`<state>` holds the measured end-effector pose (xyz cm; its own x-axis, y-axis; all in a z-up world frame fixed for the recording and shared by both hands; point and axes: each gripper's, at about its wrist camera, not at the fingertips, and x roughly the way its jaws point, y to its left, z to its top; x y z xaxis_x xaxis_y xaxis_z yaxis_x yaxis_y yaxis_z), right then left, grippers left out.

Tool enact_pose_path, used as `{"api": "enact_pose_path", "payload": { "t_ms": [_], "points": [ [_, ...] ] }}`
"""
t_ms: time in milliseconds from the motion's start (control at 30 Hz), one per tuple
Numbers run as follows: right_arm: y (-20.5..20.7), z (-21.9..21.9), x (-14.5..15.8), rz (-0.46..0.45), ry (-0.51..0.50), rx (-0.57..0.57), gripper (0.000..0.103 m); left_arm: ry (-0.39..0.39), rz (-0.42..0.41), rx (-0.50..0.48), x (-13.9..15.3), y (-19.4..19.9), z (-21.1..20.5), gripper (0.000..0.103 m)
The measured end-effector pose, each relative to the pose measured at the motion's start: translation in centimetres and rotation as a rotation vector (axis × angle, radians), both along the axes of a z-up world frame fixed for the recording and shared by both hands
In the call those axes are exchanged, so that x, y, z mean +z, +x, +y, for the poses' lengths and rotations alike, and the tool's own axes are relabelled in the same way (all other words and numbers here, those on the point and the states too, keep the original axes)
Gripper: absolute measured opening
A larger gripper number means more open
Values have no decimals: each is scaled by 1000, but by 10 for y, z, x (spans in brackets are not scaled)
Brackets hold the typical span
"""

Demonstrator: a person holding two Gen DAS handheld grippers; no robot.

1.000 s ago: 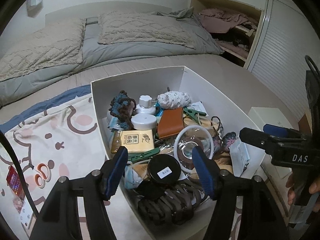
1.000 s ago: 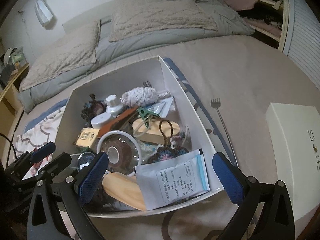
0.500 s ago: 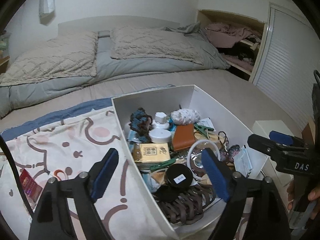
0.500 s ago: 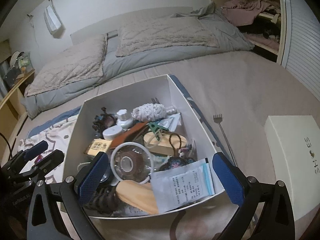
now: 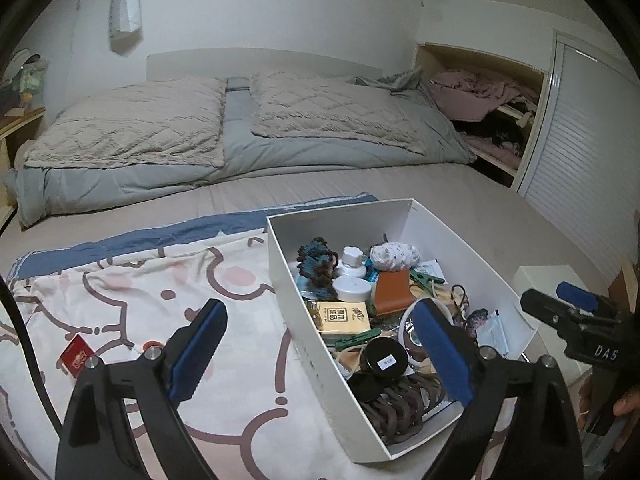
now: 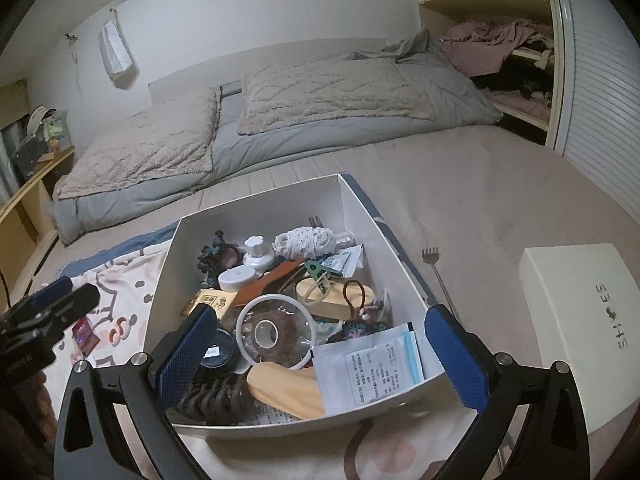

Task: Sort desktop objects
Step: 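Withdraw both open grippers from the shoebox back over the blanket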

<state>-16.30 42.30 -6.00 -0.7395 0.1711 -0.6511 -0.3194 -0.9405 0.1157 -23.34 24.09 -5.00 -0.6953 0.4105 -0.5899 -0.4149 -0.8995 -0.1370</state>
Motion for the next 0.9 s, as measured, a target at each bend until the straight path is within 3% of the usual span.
{"api": "enact_pose_path", "payload": {
  "t_ms": [467, 900],
  "points": [
    [6, -28, 15, 17, 41, 32, 103, 3, 40, 51, 17, 13, -34, 98],
    [-7, -77, 19, 31, 55, 112, 103, -22, 66, 164, 20, 15, -95, 98]
  ]
}}
